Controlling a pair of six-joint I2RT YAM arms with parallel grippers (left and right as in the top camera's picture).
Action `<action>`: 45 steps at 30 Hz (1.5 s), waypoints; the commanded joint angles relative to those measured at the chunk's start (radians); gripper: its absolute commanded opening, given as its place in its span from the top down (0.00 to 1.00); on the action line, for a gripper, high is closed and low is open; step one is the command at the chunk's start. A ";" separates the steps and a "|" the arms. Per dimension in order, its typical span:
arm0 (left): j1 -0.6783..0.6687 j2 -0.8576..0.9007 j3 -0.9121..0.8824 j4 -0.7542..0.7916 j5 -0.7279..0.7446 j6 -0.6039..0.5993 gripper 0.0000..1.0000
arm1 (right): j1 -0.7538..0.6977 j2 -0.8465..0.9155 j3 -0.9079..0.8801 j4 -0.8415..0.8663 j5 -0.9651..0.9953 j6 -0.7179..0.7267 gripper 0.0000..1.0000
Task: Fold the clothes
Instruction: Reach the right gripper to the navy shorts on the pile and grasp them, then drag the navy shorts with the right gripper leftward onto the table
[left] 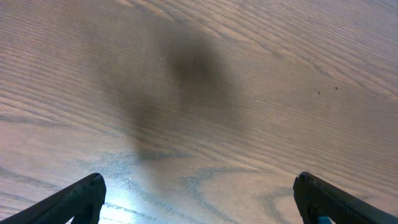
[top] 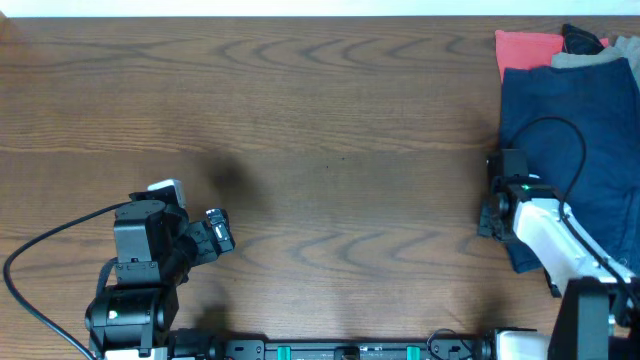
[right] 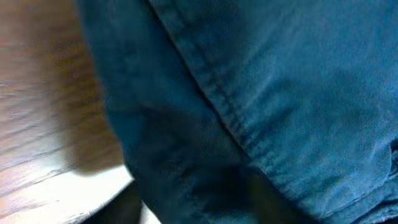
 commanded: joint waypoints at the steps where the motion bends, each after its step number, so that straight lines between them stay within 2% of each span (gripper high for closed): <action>1: 0.003 0.001 0.025 -0.001 0.002 -0.006 0.02 | 0.013 0.018 0.018 -0.004 0.052 0.044 0.99; 8: 0.003 0.001 0.025 -0.001 0.002 -0.006 0.02 | 0.013 -0.067 0.070 -0.031 -0.039 0.043 0.99; 13: 0.003 0.001 0.025 -0.001 0.002 -0.006 0.02 | 0.013 -0.187 0.232 -0.081 -0.185 -0.095 0.99; 18: 0.003 0.001 0.025 0.000 0.002 -0.006 0.03 | 0.016 -0.263 0.356 -0.101 -0.607 -0.256 0.99; 23: 0.003 0.001 0.025 0.012 0.002 -0.006 0.02 | 0.046 -0.271 0.356 -0.140 -0.903 -0.253 0.99; 27: 0.003 0.001 0.025 0.031 0.002 -0.006 0.02 | 0.120 -0.259 0.344 -0.090 -1.076 -0.253 0.99; 34: 0.003 0.001 0.025 0.059 0.002 -0.006 0.02 | 0.309 -0.219 0.344 0.092 -1.106 -0.154 0.99; 38: 0.003 0.001 0.025 0.065 0.002 -0.006 0.03 | 0.413 -0.172 0.344 0.156 -1.027 -0.121 0.98; 39: 0.003 0.001 0.025 0.068 0.002 -0.006 0.02 | 0.433 -0.158 0.344 0.156 -1.003 -0.113 0.96; 40: 0.003 0.001 0.025 0.070 0.002 -0.006 0.02 | 0.448 -0.145 0.344 0.153 -0.989 -0.113 0.86; 42: 0.003 0.001 0.025 0.074 0.002 -0.006 0.02 | 0.472 -0.114 0.344 0.131 -0.953 -0.114 0.25; 43: 0.003 0.001 0.025 0.075 0.002 -0.010 0.02 | 0.475 -0.103 0.344 0.116 -0.924 -0.114 0.05; 45: 0.003 0.001 0.025 0.075 0.002 -0.034 0.03 | 0.473 -0.088 0.344 0.067 -0.814 -0.113 0.01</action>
